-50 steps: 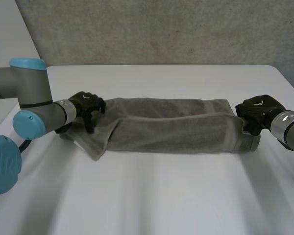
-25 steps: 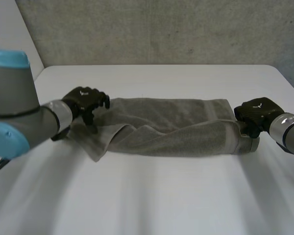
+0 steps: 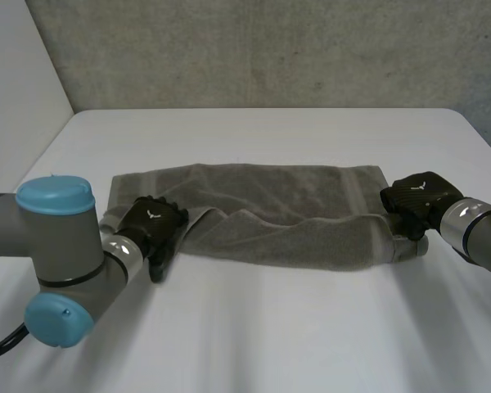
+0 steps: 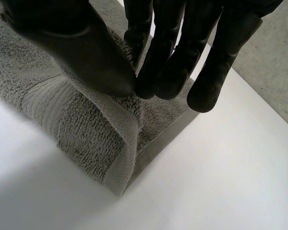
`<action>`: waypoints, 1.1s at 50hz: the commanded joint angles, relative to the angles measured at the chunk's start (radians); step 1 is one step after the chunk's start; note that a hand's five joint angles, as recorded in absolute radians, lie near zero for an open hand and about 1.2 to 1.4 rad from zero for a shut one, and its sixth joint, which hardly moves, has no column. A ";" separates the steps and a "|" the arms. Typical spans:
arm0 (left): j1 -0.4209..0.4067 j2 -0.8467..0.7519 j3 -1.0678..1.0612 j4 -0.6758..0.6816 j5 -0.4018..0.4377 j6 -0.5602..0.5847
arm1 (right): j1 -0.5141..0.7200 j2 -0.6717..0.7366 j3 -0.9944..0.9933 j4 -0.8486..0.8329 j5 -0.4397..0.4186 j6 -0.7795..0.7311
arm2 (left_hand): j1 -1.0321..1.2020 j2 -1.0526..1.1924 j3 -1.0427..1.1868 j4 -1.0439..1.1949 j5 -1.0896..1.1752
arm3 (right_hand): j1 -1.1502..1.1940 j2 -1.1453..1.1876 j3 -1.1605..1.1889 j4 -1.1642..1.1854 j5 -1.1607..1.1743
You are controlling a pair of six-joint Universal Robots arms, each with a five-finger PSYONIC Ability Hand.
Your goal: Fold the towel.
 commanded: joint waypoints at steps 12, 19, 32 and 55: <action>0.002 -0.082 0.069 0.043 -0.005 0.018 | 0.001 0.003 0.009 -0.002 -0.005 -0.001 | -0.006 0.012 0.017 0.004 -0.140 | 0.075 0.074 0.060 0.059 0.053; 0.002 -0.105 0.098 0.040 -0.006 0.019 | 0.001 0.004 0.010 -0.002 -0.005 -0.001 | 0.044 0.062 0.067 0.054 -0.090 | 0.075 0.074 0.060 0.059 0.053; 0.008 -0.117 0.146 0.040 -0.006 0.021 | 0.001 0.010 0.012 -0.002 -0.007 -0.003 | 0.184 0.203 0.208 0.195 0.051 | 0.075 0.074 0.060 0.059 0.053; 0.016 -0.116 0.174 0.042 -0.006 0.019 | 0.007 0.013 0.012 -0.002 -0.007 -0.003 | 0.675 0.693 0.698 0.685 0.541 | 0.075 0.074 0.060 0.059 0.053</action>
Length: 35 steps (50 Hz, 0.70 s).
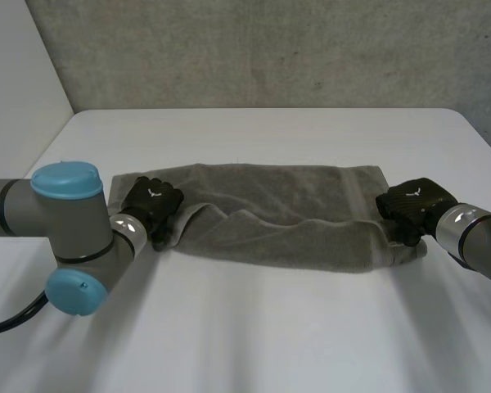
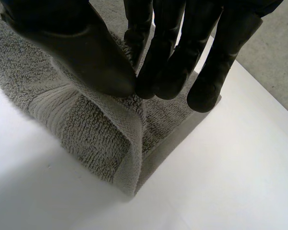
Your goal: Fold the towel.
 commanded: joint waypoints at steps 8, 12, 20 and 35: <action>0.021 0.075 -0.021 -0.005 0.000 -0.009 | -0.006 -0.011 -0.009 0.002 0.002 0.000 | 0.617 0.618 0.614 0.612 0.446 | 0.075 0.074 0.060 0.059 0.053; 0.038 0.142 -0.037 -0.005 0.006 -0.017 | -0.015 -0.037 -0.021 0.006 -0.001 0.002 | 0.617 0.618 0.614 0.612 0.446 | 0.075 0.074 0.060 0.059 0.053; 0.078 0.321 -0.105 -0.006 0.011 -0.032 | -0.018 -0.244 -0.023 0.009 -0.009 0.017 | 0.617 0.618 0.614 0.612 0.446 | 0.075 0.074 0.060 0.059 0.053; 0.213 0.449 -0.290 -0.005 0.106 -0.123 | -0.117 -0.313 0.015 0.020 -0.047 0.000 | 0.506 0.507 0.503 0.501 0.335 | 0.075 0.074 0.060 0.059 0.053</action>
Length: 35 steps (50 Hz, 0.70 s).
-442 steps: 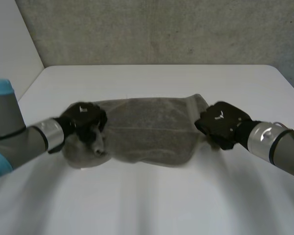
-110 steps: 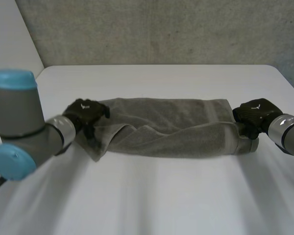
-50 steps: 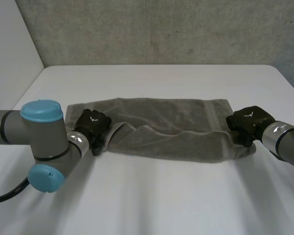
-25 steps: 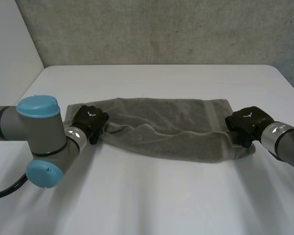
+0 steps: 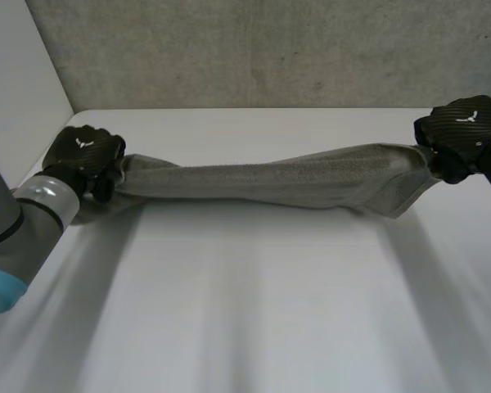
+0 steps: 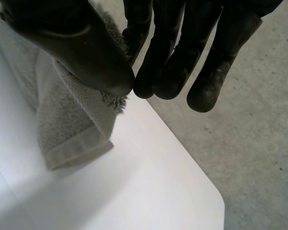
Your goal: Fold the towel.
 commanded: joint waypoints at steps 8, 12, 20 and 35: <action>0.089 0.048 -0.117 -0.004 0.089 -0.076 | -0.085 0.011 0.120 -0.011 -0.016 -0.038 | -0.491 -0.570 -0.603 -0.605 -0.720 | 0.075 0.074 0.060 0.059 0.053; 0.095 0.051 -0.133 -0.004 0.116 -0.108 | -0.084 0.009 0.163 -0.011 -0.014 -0.067 | -0.488 -0.568 -0.601 -0.603 -0.717 | 0.075 0.074 0.060 0.059 0.053; 0.099 0.062 -0.172 -0.016 0.193 -0.111 | -0.076 0.009 0.177 -0.011 -0.017 -0.069 | -0.673 -0.752 -0.786 -0.787 -0.902 | 0.075 0.074 0.060 0.059 0.053; 0.147 0.057 -0.192 -0.015 0.191 -0.114 | 0.015 -0.008 0.287 -0.001 -0.096 -0.008 | -0.882 -0.961 -0.995 -0.996 -1.111 | -0.670 -0.671 -0.684 -0.685 -0.692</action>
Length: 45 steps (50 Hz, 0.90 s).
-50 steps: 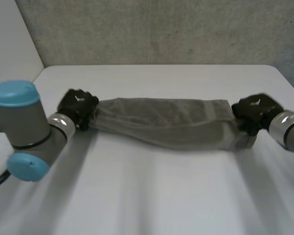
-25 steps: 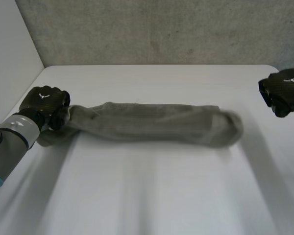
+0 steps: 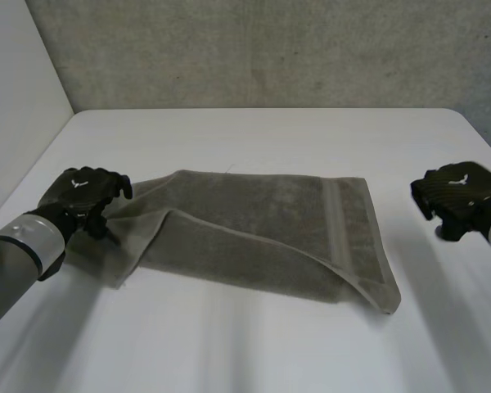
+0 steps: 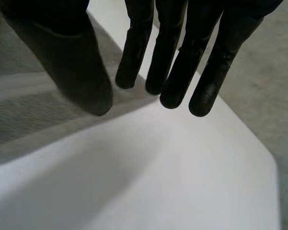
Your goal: Fold the towel.
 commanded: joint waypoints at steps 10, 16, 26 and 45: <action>-0.008 -0.001 -0.066 0.009 -0.012 -0.033 | 0.098 -0.166 0.305 -0.066 -0.174 0.116 | -0.250 -0.242 -0.238 -0.248 -0.404 | -0.464 -0.471 -0.470 -0.470 -0.458; -0.095 0.004 -0.102 0.020 -0.021 -0.137 | 0.093 -0.219 0.382 -0.155 -0.176 0.116 | -0.353 -0.345 -0.341 -0.350 -0.506 | -0.567 -0.574 -0.573 -0.573 -0.561; -0.194 -0.013 -0.167 0.135 -0.229 -0.159 | 0.101 -0.207 0.470 -0.251 -0.166 0.111 | -0.385 -0.377 -0.373 -0.383 -0.539 | -0.579 -0.586 -0.584 -0.585 -0.573; -0.273 -0.198 -0.132 0.302 -0.345 -0.003 | 0.123 -0.067 0.473 -0.406 -0.093 0.096 | -0.397 -0.389 -0.385 -0.395 -0.551 | -0.432 -0.439 -0.438 -0.439 -0.427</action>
